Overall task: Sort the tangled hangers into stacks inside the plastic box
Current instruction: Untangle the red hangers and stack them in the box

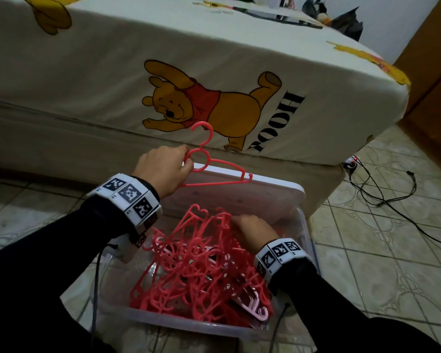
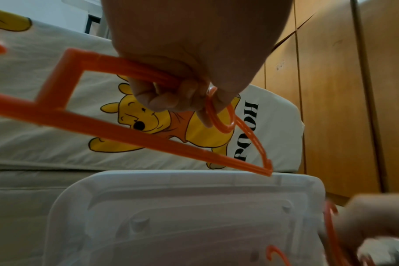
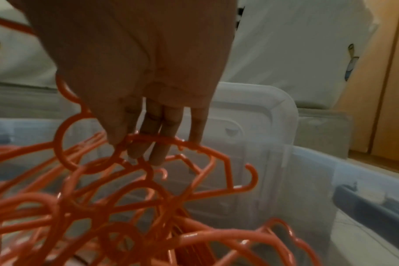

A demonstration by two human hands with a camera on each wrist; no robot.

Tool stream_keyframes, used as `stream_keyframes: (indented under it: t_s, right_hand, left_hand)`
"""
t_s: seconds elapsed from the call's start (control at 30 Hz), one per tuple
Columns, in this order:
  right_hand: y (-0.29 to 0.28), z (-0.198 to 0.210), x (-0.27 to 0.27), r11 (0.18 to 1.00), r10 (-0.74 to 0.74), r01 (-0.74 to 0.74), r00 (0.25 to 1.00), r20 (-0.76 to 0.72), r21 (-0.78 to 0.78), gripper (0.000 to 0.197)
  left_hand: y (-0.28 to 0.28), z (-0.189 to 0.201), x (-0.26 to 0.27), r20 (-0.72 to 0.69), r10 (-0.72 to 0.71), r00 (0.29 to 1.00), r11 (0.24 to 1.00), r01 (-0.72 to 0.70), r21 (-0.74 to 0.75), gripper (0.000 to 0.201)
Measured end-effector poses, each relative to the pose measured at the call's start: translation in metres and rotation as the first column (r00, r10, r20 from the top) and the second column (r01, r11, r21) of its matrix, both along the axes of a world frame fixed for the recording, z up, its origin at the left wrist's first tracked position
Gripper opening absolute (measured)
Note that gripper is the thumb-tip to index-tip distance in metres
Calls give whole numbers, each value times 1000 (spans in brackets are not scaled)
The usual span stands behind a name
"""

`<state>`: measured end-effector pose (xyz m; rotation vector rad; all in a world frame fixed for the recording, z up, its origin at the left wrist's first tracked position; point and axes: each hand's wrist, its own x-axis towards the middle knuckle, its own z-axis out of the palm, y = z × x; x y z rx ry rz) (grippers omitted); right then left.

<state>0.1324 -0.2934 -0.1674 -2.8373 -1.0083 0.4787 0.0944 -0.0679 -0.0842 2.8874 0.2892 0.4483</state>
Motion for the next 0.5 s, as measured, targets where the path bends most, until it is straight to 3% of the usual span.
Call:
stream_keyframes:
  t_s: [0.2,0.3,0.5]
  right_hand:
    - [1,25,3,987,-20,-13,978,205,159,19]
    - [-5,33,6,971,-86,31,971,224,238,16]
    - [-10,28,3,992,-100,89,987,123,94,19]
  left_hand:
    - [3,2,2,12,-21,1000,1000,21,0,27]
    - [3,3,2,22,-28,999,999,28,-23,28]
    - [-1,7,-1,103,-38,994,995,48,-91,27]
